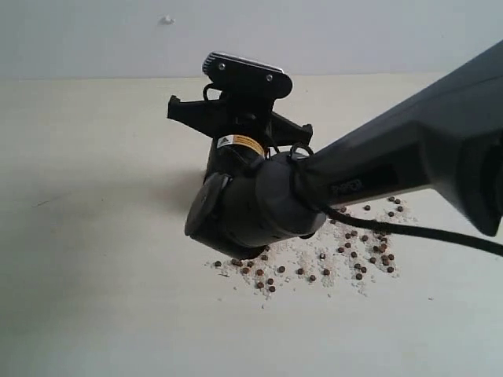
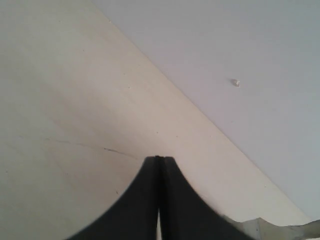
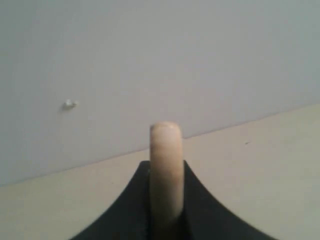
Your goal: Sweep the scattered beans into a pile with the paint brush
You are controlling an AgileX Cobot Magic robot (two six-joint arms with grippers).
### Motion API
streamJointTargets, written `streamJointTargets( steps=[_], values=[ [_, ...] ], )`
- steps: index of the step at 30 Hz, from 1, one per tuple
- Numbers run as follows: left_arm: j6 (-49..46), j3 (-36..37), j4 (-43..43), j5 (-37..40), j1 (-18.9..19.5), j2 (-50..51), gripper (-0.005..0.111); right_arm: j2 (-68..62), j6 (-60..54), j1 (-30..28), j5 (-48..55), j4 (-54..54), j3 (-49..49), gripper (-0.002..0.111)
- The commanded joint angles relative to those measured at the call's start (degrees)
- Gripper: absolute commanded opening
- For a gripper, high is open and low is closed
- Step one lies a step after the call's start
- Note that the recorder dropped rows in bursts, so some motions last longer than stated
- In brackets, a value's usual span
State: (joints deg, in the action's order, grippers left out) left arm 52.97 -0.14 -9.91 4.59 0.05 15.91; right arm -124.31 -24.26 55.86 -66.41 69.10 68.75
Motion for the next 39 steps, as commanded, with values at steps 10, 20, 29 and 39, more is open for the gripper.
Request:
streamJointTargets(
  steps=[10,20,29,39],
  values=[
    [-0.37,0.14,0.30,-0.01,-0.11,-0.37,0.000,4.59,-25.41,-0.25,-3.56,8.27,0.14,0.000],
    [-0.37,0.14,0.30,-0.01,-0.11,-0.37,0.000,16.20,-27.15,1.56,-1.13,7.37,-0.21,0.000],
    [-0.37,0.14,0.30,-0.01,-0.11,-0.37,0.000,32.00,-19.93,3.43,4.54,-1.46,-16.48,0.000],
    [-0.37,0.14,0.30,-0.01,-0.11,-0.37,0.000,52.40,5.05,3.43,4.58,-14.67,-40.73,0.000]
  ],
)
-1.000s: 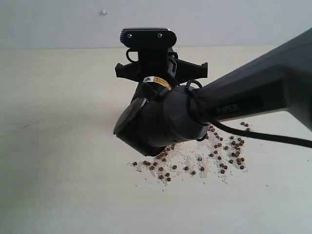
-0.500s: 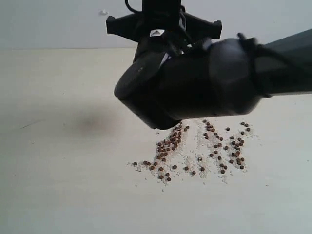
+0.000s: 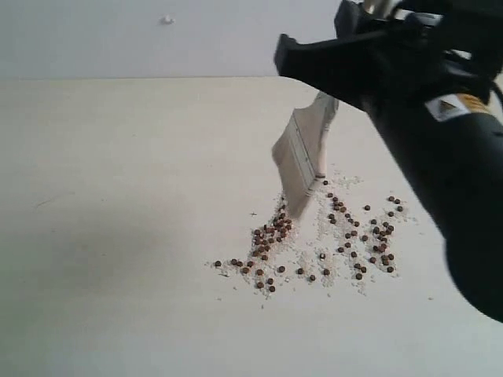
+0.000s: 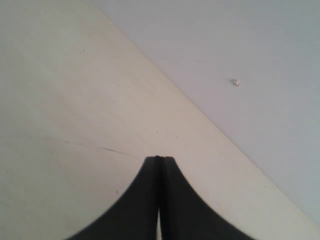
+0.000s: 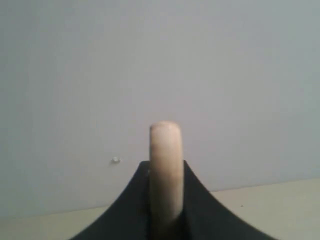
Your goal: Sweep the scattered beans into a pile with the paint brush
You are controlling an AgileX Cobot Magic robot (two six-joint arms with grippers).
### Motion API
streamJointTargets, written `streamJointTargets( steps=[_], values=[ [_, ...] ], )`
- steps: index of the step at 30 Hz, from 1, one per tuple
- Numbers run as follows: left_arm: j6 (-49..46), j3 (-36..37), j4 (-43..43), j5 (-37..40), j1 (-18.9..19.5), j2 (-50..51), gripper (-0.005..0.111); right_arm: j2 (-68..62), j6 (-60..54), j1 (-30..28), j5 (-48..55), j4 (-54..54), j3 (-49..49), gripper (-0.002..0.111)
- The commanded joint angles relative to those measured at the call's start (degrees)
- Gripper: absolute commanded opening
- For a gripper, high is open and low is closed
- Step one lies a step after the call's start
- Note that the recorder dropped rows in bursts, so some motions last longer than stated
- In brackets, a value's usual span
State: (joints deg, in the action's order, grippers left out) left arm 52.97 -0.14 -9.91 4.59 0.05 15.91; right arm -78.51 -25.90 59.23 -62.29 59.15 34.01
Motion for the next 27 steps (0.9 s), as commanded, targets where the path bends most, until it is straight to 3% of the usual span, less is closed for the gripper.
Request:
streamJointTargets(
  steps=[1,11,16,27],
  values=[
    [-0.37,0.14,0.30,-0.01,-0.11,-0.37,0.000,8.34,6.55,0.06,1.98,-4.73,-7.37,0.000],
    [-0.37,0.14,0.30,-0.01,-0.11,-0.37,0.000,21.03,-0.90,0.06,16.22,0.64,-9.60,0.000],
    [-0.37,0.14,0.30,-0.01,-0.11,-0.37,0.000,27.14,-10.83,0.06,25.33,2.75,-9.60,0.000],
    [-0.37,0.14,0.30,-0.01,-0.11,-0.37,0.000,36.20,-41.88,0.06,30.54,33.61,-9.60,0.000]
  ],
)
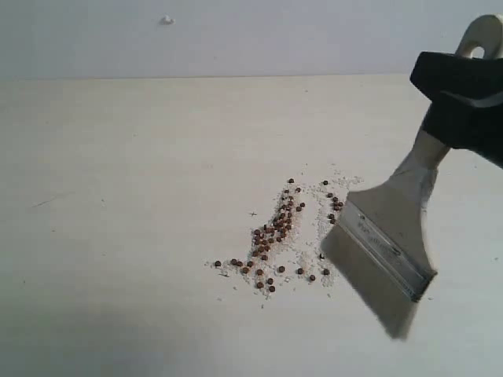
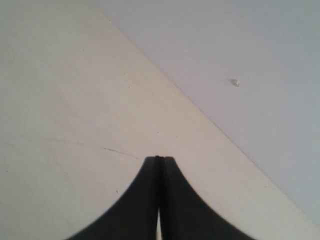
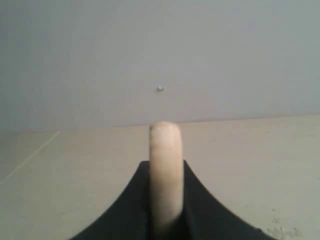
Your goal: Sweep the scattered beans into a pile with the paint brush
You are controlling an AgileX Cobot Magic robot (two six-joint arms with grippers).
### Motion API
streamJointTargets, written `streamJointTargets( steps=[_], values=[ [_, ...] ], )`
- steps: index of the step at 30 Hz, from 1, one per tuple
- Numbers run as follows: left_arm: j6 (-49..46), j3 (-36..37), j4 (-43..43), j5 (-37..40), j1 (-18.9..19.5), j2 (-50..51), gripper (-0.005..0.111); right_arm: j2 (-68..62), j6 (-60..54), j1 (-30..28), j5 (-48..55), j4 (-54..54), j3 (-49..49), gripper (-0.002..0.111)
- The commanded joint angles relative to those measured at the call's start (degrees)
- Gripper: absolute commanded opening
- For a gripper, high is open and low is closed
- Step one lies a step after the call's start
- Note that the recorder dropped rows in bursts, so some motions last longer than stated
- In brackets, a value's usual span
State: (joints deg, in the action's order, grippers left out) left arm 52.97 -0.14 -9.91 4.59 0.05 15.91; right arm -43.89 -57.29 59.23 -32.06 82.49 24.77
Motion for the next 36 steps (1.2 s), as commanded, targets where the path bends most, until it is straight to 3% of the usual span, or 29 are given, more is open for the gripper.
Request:
streamJointTargets(
  steps=[1,4,9,12,16,22,24,28,36],
  values=[
    [-0.37,0.14,0.30,-0.01,-0.11,-0.37,0.000,1.70,-12.29,0.06,0.31,12.69,-0.36,0.000],
    [-0.37,0.14,0.30,-0.01,-0.11,-0.37,0.000,1.70,-16.51,0.06,-0.96,13.85,-0.36,0.000],
    [-0.37,0.14,0.30,-0.01,-0.11,-0.37,0.000,-1.07,-12.90,0.06,-11.19,2.76,-0.95,0.000],
    [-0.37,0.14,0.30,-0.01,-0.11,-0.37,0.000,-3.02,4.07,0.06,-11.07,-14.20,-2.98,0.000],
    [-0.37,0.14,0.30,-0.01,-0.11,-0.37,0.000,-8.58,32.79,0.06,-19.46,-35.58,-6.69,0.000],
    [-0.37,0.14,0.30,-0.01,-0.11,-0.37,0.000,-23.20,54.49,0.06,-30.22,-48.55,-7.00,0.000],
    [-0.37,0.14,0.30,-0.01,-0.11,-0.37,0.000,-33.89,64.06,0.06,-36.09,-53.04,-5.08,0.000],
    [-0.37,0.14,0.30,-0.01,-0.11,-0.37,0.000,-51.90,71.35,-0.07,-37.90,-57.51,1.53,0.000],
    [-0.37,0.14,0.30,-0.01,-0.11,-0.37,0.000,-61.03,73.46,-3.28,-37.21,-59.66,4.95,0.000]
  ],
)
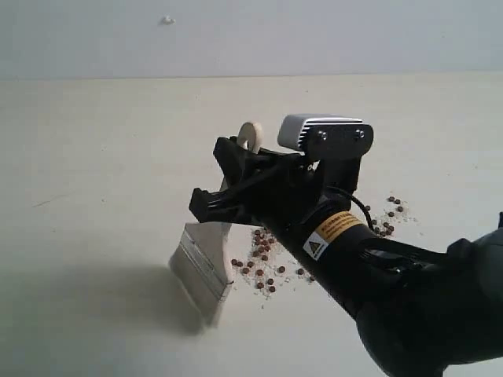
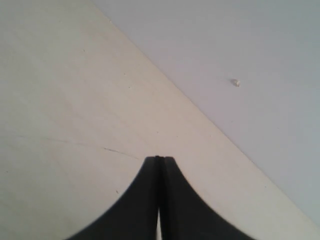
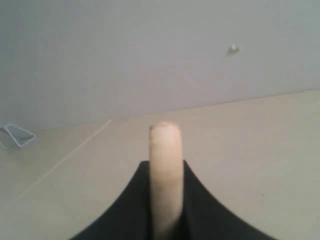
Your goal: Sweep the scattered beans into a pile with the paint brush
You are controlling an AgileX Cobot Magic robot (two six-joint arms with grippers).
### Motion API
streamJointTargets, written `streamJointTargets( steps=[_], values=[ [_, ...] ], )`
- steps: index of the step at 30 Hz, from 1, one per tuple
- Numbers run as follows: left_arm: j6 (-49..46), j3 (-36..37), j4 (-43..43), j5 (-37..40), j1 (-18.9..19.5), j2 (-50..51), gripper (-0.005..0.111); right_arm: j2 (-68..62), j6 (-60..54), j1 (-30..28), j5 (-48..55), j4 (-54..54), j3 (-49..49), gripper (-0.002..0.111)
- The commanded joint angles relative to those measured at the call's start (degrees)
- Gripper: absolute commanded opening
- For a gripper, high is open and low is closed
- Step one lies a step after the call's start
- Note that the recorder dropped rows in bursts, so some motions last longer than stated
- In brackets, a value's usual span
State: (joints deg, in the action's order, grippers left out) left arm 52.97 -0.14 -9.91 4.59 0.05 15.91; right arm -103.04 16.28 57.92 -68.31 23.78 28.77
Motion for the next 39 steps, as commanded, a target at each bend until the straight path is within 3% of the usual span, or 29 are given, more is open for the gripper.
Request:
streamJointTargets(
  steps=[1,14,23,34,39],
  values=[
    [-0.37,0.14,0.30,-0.01,-0.11,-0.37,0.000,-2.18,-3.32,-3.04,0.96,-0.12,0.95,0.000],
    [-0.37,0.14,0.30,-0.01,-0.11,-0.37,0.000,-2.18,-26.77,-10.63,3.15,11.22,0.95,0.000],
    [-0.37,0.14,0.30,-0.01,-0.11,-0.37,0.000,-0.21,-20.51,-11.90,3.15,7.17,0.95,0.000],
    [-0.37,0.14,0.30,-0.01,-0.11,-0.37,0.000,17.70,-26.08,-11.90,11.83,8.69,-0.30,0.000],
    [-0.37,0.14,0.30,-0.01,-0.11,-0.37,0.000,27.78,-33.37,-11.90,8.37,19.67,-6.01,0.000]
  ],
)
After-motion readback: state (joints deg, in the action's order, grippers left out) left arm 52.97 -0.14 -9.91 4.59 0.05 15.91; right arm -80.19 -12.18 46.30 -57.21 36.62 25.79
